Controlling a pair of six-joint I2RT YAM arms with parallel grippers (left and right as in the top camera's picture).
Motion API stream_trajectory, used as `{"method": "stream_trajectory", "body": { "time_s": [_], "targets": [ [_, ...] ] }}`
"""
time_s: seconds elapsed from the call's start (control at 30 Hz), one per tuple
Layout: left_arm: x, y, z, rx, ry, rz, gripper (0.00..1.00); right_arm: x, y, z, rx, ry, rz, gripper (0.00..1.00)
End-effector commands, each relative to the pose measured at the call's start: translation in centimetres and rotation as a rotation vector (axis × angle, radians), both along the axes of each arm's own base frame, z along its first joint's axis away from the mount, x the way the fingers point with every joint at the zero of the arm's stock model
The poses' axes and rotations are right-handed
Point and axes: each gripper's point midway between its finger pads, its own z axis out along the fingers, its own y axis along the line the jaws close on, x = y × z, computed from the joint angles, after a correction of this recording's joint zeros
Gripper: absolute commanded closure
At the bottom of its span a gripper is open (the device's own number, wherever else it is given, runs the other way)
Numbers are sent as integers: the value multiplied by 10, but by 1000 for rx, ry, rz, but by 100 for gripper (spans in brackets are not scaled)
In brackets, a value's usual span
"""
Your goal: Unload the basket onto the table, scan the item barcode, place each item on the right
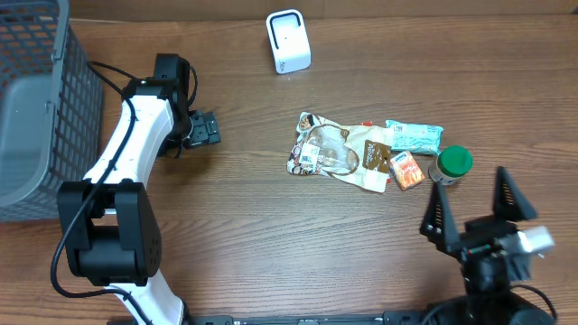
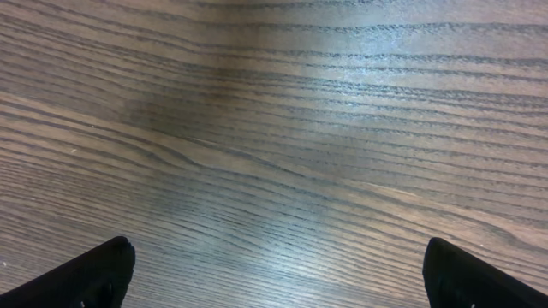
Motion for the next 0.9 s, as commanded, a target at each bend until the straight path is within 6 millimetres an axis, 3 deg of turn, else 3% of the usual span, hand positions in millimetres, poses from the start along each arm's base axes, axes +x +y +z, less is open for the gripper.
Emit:
{"method": "stream_trajectory", "body": {
  "time_s": [0.0, 0.33, 0.5, 0.73, 0.87],
  "targets": [
    [2, 2, 9, 11, -22, 0, 0, 10, 7, -26, -15, 3, 27, 0],
    [2, 2, 9, 11, -22, 0, 0, 33, 11, -92, -32, 112, 26, 0],
    [2, 2, 9, 11, -22, 0, 0, 41, 12, -119, -51, 227, 28, 0],
    [2, 2, 9, 11, -22, 0, 0, 46, 13, -176, -89, 460, 29, 0],
    [2, 2, 9, 11, -22, 0, 1, 46, 13, -175, -88, 454, 29, 0]
  ]
}}
